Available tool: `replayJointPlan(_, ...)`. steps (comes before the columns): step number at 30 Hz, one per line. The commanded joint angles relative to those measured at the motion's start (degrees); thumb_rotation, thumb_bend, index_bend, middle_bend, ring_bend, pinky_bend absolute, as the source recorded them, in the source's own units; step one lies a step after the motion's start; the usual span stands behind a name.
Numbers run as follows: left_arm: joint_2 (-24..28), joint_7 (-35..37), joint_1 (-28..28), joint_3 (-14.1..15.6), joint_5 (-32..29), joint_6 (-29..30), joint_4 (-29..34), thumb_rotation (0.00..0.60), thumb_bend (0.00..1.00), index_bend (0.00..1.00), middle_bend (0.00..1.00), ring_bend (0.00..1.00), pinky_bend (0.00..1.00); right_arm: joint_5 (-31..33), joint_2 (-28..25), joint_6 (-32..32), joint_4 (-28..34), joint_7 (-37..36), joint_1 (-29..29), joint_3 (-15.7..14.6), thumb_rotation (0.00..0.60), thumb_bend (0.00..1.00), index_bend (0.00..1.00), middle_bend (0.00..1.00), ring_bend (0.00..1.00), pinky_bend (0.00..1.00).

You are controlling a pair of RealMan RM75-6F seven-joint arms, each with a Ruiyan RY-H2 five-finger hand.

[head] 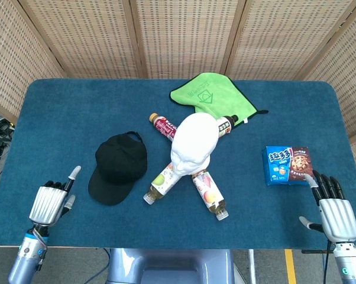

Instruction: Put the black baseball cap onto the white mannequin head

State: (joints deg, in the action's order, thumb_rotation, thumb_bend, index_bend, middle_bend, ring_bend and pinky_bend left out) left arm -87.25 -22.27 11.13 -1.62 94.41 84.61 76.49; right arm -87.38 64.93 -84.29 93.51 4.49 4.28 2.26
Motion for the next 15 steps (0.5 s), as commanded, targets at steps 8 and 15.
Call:
replayJointPlan(8,-7.4,4.8,2.6,1.9,1.1,-3.6,-10.8,0.600,0.52,0.06,0.78,0.75,0.69,0.3,0.0,0.1,-0.3,-0.4,0.1,0.2,0.600,0.03,0.01,0.00,0.00,0.00)
replayJointPlan(15,-9.3,6.3,2.9,3.0,1.1,-4.6,-14.7,0.600,0.53,0.12,0.78,0.75,0.69,0.3,0.2,0.0,-0.5,-0.3,0.0,0.2,0.600,0.04,0.01,0.00,0.00,0.00)
